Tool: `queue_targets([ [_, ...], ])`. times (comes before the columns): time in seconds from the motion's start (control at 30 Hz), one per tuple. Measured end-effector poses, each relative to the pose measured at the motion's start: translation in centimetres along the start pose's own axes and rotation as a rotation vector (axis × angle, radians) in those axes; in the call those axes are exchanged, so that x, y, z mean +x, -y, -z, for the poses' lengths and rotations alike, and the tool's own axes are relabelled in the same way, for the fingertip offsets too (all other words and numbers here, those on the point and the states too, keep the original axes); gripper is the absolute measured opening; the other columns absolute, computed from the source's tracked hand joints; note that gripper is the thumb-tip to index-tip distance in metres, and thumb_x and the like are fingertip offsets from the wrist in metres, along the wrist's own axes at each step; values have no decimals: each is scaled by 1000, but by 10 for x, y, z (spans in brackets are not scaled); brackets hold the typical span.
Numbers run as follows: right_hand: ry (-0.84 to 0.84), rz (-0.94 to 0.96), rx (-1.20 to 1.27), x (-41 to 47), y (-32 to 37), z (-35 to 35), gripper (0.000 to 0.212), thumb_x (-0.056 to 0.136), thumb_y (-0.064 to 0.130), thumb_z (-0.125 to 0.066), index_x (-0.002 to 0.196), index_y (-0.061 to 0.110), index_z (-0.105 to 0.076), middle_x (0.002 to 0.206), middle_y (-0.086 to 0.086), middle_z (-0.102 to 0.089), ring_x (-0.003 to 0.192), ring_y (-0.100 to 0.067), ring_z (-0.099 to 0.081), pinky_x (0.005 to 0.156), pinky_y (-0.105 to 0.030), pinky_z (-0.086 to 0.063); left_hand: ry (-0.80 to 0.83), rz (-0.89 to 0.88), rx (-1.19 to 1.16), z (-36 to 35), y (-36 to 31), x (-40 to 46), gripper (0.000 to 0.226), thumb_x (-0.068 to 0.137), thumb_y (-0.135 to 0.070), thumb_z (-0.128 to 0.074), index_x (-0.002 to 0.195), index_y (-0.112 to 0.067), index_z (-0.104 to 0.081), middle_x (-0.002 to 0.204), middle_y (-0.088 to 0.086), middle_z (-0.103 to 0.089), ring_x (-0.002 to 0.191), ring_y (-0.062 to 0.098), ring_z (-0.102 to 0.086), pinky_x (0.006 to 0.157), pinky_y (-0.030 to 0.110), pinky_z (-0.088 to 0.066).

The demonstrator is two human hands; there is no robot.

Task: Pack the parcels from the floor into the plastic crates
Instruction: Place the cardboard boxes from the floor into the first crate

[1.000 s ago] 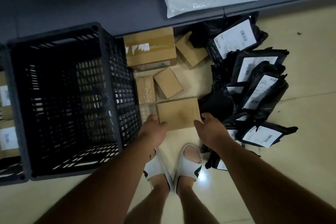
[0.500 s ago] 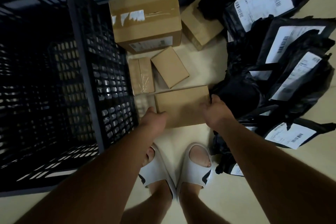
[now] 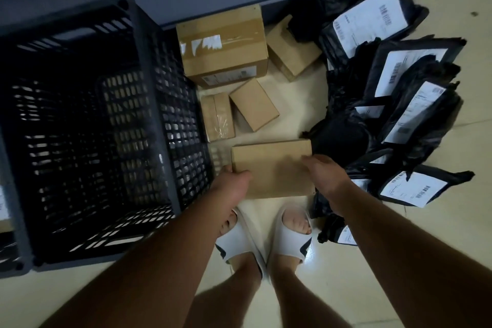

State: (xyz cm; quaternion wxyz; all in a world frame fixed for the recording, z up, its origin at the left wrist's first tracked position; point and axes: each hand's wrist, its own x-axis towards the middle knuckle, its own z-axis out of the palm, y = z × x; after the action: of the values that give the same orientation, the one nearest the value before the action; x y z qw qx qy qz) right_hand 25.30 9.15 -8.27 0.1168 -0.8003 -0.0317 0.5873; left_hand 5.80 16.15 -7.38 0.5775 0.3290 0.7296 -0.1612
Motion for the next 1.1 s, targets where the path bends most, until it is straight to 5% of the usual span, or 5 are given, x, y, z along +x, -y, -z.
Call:
queue_targets([
  [0.2,16,44,113,-74,17,27,40,99,40,-56,130,15,-62,129,-11,-65,111,-30,-62,101,-42,-49,17,-29,-139,23,-11,-80,33,87,-30,-63,119,-23,-61,112,2,-71,95,21,-66,71,25,-47],
  [0.33,-19,0,201,-135,33,43,33,94,51,-50,118,30,-61,123,-5,-64,114,-30,-61,107,-51,-46,9,-51,-135,44,-17,-134,49,76,-42,-61,123,-26,-59,113,2,-69,101,26,-66,93,38,-55],
  [0.43,-39,-29,216,-177,42,54,54,85,62,-48,123,28,-66,122,-3,-67,114,-31,-62,106,-53,-46,16,-64,-123,63,-22,-174,64,69,-49,-58,129,-28,-55,121,4,-65,107,28,-63,100,44,-53],
  [0.87,-7,72,326,-284,78,73,47,100,52,-52,133,21,-63,127,-4,-68,114,-25,-64,113,-49,-41,-27,-64,-440,123,-11,-274,60,92,-60,-53,129,-14,-62,130,12,-65,121,33,-62,101,44,-53],
  [1.1,61,129,212,-317,122,63,33,105,39,-50,127,17,-59,118,-8,-66,99,-23,-64,90,-37,-50,-154,-30,-571,140,13,-291,67,78,-68,-45,124,-22,-59,119,11,-67,107,35,-65,101,50,-52],
])
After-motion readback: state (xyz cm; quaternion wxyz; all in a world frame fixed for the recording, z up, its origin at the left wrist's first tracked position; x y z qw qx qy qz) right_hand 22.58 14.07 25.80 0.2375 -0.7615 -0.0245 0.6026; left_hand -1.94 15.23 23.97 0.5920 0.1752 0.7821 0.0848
